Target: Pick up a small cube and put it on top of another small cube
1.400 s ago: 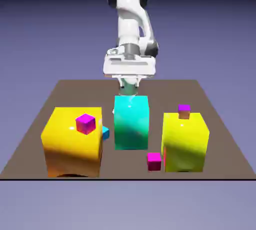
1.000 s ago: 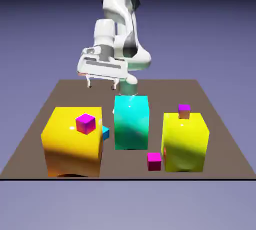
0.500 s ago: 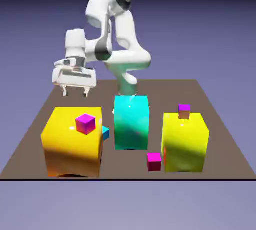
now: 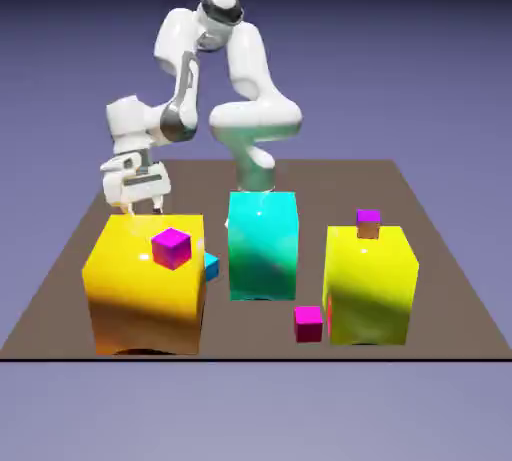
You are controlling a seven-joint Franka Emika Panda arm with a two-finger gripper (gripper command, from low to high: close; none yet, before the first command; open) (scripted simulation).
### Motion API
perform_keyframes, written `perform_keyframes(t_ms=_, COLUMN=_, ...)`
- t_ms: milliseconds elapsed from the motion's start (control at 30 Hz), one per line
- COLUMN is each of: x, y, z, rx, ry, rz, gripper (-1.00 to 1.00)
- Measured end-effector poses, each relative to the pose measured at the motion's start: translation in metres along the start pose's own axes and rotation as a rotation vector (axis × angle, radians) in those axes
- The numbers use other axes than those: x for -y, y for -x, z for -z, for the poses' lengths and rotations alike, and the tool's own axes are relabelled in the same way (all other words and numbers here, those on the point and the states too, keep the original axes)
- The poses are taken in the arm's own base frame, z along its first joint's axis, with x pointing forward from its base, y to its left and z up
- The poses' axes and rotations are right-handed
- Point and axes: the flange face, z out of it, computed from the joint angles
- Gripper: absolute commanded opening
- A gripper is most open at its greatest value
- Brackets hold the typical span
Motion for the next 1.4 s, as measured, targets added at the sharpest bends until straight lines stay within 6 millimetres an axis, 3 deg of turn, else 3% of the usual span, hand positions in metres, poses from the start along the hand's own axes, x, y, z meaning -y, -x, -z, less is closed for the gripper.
perform_keyframes(t_ms=100, x=0.009, y=0.02, z=-0.022, rx=-0.024, ry=-0.052, rz=-0.105, gripper=0.0)
perform_keyframes(t_ms=400, x=0.061, y=0.025, z=-0.098, rx=-0.233, ry=-0.339, rz=-0.287, gripper=0.0)
perform_keyframes(t_ms=467, x=0.064, y=0.029, z=-0.1, rx=-0.244, ry=-0.342, rz=-0.298, gripper=0.0)
perform_keyframes(t_ms=800, x=0.077, y=0.023, z=-0.163, rx=-0.245, ry=-0.342, rz=-0.298, gripper=0.0)
perform_keyframes(t_ms=833, x=0.077, y=0.023, z=-0.164, rx=-0.244, ry=-0.342, rz=-0.298, gripper=-1.0)
perform_keyframes(t_ms=900, x=0.077, y=0.023, z=-0.164, rx=-0.244, ry=-0.343, rz=-0.297, gripper=-1.0)
perform_keyframes(t_ms=1233, x=0.064, y=0.029, z=-0.101, rx=-0.244, ry=-0.343, rz=-0.297, gripper=-1.0)
perform_keyframes(t_ms=1333, x=0.023, y=0.072, z=-0.08, rx=-0.211, ry=-0.291, rz=-0.43, gripper=-1.0)
perform_keyframes(t_ms=1400, x=-0.009, y=0.068, z=-0.06, rx=-0.183, ry=-0.248, rz=-0.417, gripper=-1.0)
